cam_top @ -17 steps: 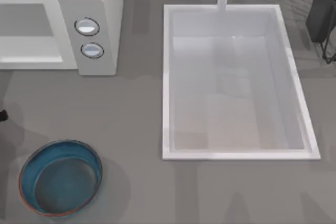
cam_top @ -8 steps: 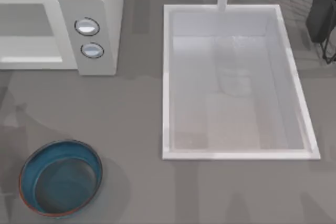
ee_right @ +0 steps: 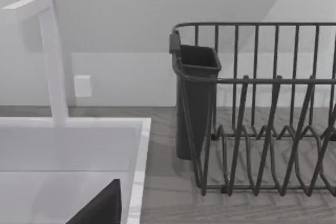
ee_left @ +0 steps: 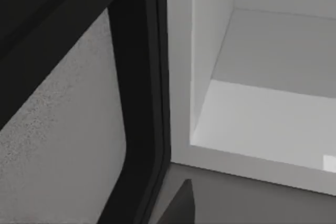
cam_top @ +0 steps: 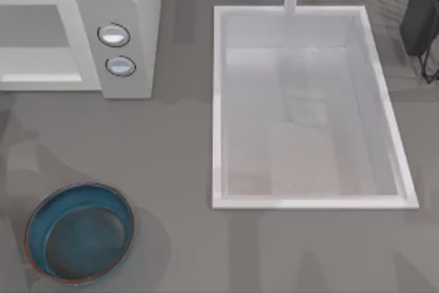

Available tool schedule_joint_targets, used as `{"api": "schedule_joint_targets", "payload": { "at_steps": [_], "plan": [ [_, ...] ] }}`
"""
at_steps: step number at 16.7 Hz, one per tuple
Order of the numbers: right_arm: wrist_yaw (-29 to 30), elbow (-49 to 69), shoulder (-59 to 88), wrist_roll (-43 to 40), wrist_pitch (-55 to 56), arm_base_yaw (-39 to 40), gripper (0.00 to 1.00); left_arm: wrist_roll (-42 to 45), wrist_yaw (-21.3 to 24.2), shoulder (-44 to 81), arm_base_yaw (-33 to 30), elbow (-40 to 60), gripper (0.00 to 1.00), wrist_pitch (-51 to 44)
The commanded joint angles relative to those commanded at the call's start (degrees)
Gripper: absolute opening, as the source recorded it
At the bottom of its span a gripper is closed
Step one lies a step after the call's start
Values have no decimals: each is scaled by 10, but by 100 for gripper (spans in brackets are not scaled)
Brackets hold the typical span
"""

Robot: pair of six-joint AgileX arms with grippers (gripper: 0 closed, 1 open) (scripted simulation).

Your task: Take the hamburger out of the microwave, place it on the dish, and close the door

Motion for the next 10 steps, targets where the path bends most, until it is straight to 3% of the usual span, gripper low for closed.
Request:
{"api": "schedule_joint_targets", "payload": {
  "at_steps": [6,10],
  "plan": [
    [0,0,0,0,0,0,100,-15,-3,7,-7,11,0,-15],
    [0,0,0,0,0,0,100,-118,-24,36,-50,84,0,-115]
  ]
}}
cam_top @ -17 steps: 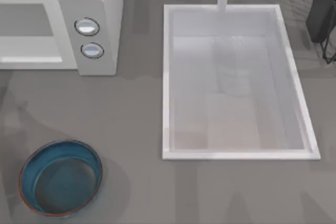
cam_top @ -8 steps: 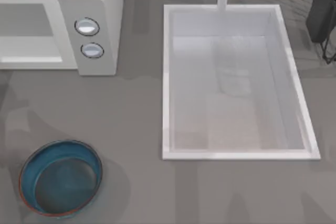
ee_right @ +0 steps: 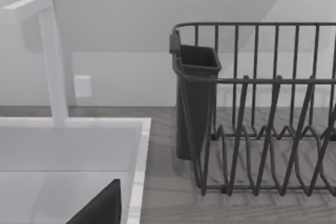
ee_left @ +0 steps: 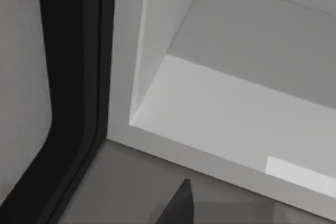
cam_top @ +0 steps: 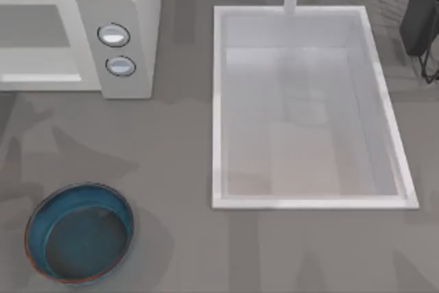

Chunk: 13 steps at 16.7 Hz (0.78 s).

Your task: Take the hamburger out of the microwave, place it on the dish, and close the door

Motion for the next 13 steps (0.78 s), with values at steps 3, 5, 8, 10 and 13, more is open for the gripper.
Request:
{"api": "schedule_joint_targets", "payload": {
  "at_steps": [3,5,8,10,13],
  "plan": [
    [0,0,0,0,0,0,100,-139,-29,36,-53,85,0,-131],
    [0,0,0,0,0,0,100,-258,-53,65,-95,149,0,-238],
    [0,0,0,0,0,0,100,-466,-96,116,-167,247,0,-421],
    [0,0,0,0,0,0,100,-616,-127,154,-218,310,0,-552],
    [0,0,0,0,0,0,100,-847,-175,215,-295,392,0,-750]
  ]
}}
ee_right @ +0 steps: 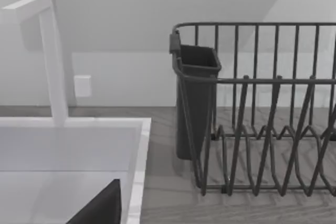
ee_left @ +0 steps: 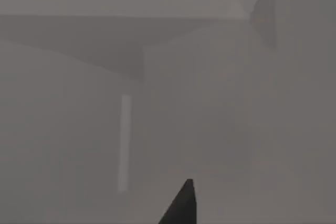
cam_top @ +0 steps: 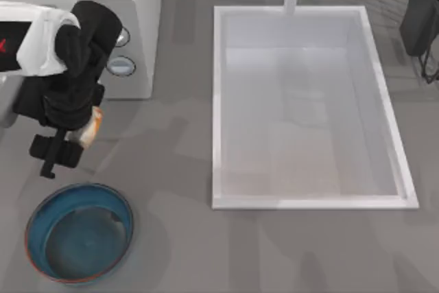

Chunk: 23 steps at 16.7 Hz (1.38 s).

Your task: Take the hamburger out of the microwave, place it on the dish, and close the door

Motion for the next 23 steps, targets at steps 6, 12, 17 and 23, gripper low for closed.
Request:
{"api": "schedule_joint_targets", "payload": {
  "at_steps": [6,12,17,23],
  "plan": [
    [0,0,0,0,0,0,100,-414,-91,132,-143,104,0,-355],
    [0,0,0,0,0,0,100,-647,-152,241,-238,136,0,-570],
    [0,0,0,0,0,0,100,-682,-163,262,-254,138,0,-604],
    [0,0,0,0,0,0,100,-677,-170,270,-244,133,0,-572]
  ]
}}
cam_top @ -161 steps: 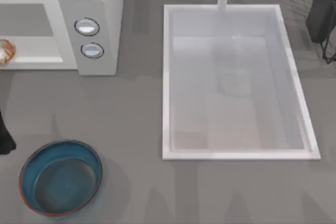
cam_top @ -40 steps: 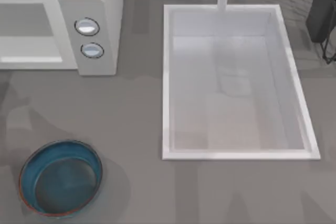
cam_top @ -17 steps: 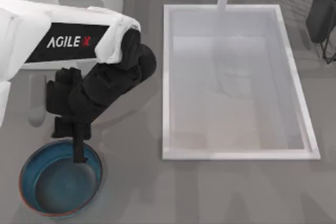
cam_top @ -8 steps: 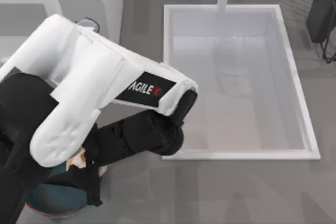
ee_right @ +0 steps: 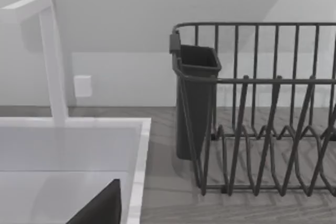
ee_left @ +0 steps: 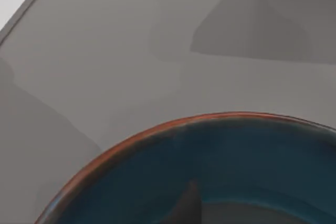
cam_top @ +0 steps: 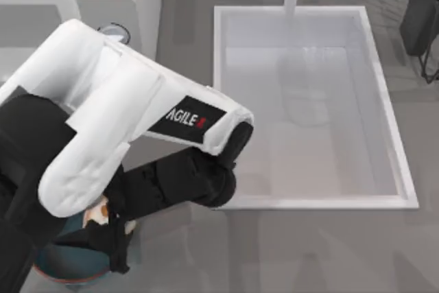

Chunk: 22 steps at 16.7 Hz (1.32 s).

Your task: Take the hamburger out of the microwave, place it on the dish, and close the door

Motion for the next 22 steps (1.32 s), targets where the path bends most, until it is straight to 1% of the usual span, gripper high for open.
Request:
{"api": "schedule_joint_targets", "payload": {
  "at_steps": [6,10,22],
  "plan": [
    [0,0,0,0,0,0,100,15,-25,-13,25,-83,0,64],
    [0,0,0,0,0,0,100,15,-26,-13,27,-89,0,69],
    [0,0,0,0,0,0,100,15,-26,-13,27,-89,90,69]
  ]
}}
